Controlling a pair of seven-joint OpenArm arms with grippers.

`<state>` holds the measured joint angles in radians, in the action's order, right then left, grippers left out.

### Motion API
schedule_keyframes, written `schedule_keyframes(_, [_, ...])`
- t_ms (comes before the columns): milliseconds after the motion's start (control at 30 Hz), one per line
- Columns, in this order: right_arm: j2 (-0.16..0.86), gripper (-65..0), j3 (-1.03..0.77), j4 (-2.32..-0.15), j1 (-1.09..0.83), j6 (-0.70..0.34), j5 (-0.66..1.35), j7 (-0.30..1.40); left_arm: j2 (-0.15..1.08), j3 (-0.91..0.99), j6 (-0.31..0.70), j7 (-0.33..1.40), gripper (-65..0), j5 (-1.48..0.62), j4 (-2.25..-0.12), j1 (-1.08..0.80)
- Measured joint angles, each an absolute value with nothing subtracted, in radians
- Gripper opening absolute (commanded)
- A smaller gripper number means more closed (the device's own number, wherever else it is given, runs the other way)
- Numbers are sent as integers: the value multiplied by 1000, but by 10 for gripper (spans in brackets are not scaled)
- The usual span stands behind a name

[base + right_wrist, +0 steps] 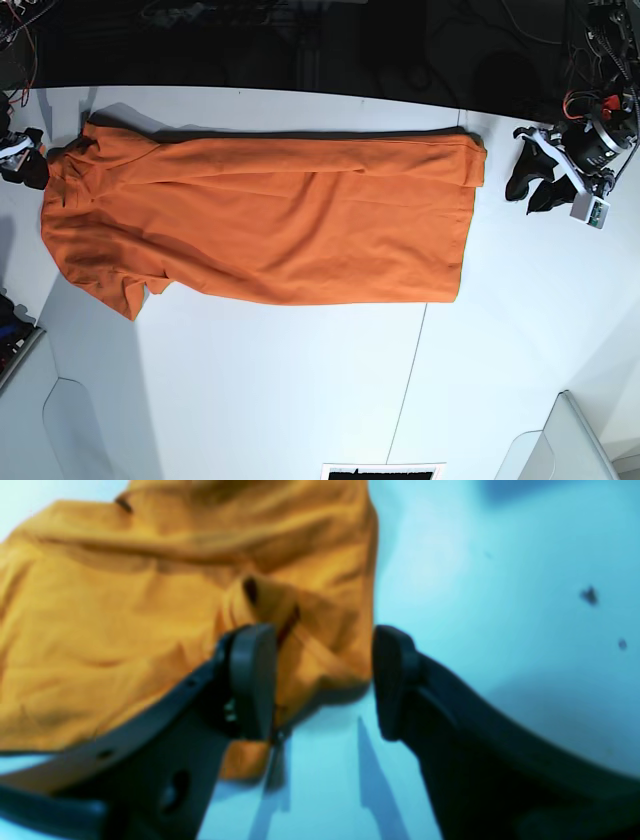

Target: Layout the t-shirt on the table in an organized manner, then fold the t-shirt properly

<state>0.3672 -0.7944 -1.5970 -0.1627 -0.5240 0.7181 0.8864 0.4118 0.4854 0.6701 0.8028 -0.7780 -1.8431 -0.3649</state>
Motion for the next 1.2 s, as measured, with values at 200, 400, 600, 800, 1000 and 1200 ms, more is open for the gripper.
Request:
schedule_keyframes(200, [366, -342, -778, -1594, -63, -525, 657, 823, 488, 425, 673, 715, -248, -757, -1843, -333])
schedule_keyframes(400, [366, -342, -644, -1403, 191, -496, 534, 746, 513, 212, 644, 645, -230, -619, -1723, -146])
schedule_keyframes(600, [368, -342, -557, -1117, 415, -412, 362, 676, 511, 86, 633, 632, -230, -590, -1392, 70])
schedule_keyframes(800, [410, -341, -546, -925, 477, -403, 313, 624, 502, 73, 628, 559, -230, -592, -1110, 241])
schedule_keyframes(1000, [424, -341, -543, -841, 475, -400, 301, 596, 463, 72, 628, 548, -230, -580, -961, 325])
schedule_keyframes(1200, [410, -334, -469, -830, 475, -422, 302, 582, 396, 73, 628, 537, -230, -587, -925, 350])
